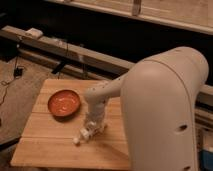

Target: Place the bottle in the ceramic bowl

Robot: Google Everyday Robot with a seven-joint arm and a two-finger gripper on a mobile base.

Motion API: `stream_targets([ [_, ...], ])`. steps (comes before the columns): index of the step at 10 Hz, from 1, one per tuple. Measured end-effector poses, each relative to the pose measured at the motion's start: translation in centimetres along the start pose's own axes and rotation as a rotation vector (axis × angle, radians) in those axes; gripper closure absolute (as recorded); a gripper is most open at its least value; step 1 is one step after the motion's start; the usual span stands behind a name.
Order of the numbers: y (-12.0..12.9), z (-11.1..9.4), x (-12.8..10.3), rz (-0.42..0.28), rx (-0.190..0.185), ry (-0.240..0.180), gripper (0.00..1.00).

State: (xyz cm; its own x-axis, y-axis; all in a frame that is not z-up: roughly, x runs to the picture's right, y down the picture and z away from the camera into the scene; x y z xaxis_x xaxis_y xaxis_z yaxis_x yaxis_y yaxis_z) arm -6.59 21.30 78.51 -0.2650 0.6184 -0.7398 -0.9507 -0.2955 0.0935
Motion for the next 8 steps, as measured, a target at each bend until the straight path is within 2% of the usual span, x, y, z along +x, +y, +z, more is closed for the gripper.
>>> stream_targets([
  [8,0.9,1.4,-0.7,-0.002,0.000,0.021,0.35],
])
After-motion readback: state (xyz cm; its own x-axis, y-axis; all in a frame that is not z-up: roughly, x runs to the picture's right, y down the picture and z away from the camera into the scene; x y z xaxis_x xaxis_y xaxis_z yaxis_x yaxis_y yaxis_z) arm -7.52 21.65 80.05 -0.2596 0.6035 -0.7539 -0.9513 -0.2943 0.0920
